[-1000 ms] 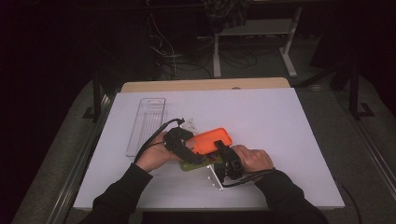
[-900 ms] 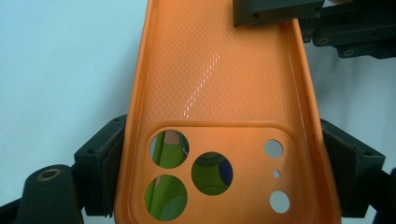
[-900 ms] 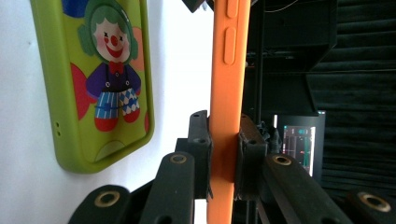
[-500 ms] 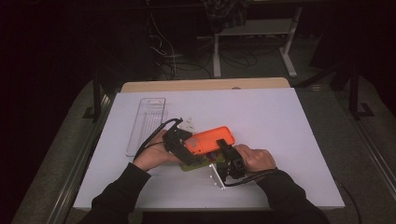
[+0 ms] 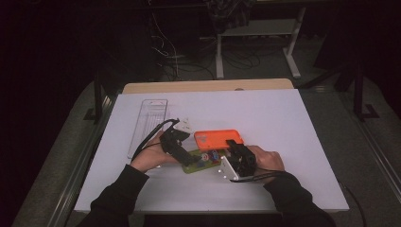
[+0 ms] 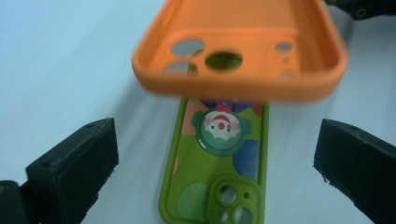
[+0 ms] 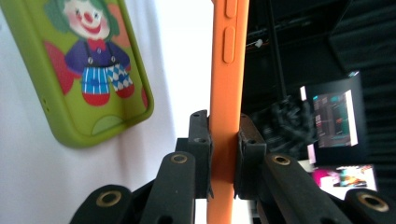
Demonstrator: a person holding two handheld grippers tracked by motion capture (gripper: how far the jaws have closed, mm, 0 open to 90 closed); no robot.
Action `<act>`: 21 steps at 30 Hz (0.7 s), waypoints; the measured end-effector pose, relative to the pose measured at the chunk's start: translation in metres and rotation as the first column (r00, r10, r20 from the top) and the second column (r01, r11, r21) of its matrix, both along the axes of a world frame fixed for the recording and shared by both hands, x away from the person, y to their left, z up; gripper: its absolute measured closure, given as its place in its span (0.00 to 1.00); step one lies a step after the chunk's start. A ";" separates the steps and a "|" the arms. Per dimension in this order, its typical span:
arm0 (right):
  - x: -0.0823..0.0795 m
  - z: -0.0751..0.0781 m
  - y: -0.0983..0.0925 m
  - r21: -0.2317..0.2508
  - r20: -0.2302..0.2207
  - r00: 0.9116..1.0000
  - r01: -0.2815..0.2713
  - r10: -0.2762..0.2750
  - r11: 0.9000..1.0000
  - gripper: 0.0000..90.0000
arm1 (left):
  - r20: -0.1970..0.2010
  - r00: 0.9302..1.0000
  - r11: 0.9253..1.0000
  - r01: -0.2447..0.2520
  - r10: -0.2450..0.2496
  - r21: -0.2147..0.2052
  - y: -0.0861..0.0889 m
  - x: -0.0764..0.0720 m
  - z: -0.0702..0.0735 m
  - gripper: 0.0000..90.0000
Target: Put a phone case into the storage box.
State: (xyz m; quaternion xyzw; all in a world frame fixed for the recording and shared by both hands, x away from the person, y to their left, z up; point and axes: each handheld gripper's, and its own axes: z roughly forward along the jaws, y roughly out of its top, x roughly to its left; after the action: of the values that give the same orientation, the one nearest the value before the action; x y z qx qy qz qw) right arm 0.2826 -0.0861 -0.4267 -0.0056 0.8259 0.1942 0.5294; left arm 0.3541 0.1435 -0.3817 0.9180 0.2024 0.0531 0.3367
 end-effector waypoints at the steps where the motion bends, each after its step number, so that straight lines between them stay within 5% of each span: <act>1: 0.001 0.001 -0.001 0.023 -0.012 1.000 0.009 -0.009 1.000 0.87 | 0.002 1.000 1.000 -0.001 0.001 0.000 0.000 0.000 0.000 0.00; 10: 0.008 0.009 -0.010 0.176 -0.158 0.987 0.061 -0.033 0.983 0.87 | 0.014 1.000 1.000 -0.021 0.021 0.003 0.001 0.002 -0.001 0.00; 18: 0.016 0.012 -0.016 0.314 -0.331 0.943 0.142 -0.032 0.939 0.87 | 0.019 1.000 1.000 -0.020 0.019 0.014 0.002 0.002 -0.001 0.00; 21: 0.019 0.014 -0.020 0.373 -0.390 0.921 0.173 -0.015 0.911 0.87 | 0.020 1.000 1.000 -0.018 0.018 0.012 0.002 0.003 0.000 0.00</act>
State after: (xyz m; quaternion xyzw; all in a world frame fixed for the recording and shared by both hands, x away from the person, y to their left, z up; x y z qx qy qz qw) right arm 0.3015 -0.1057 -0.4126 0.1809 0.8542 0.3301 0.3587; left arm 0.3569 0.1455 -0.3821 0.9176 0.2071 0.0664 0.3328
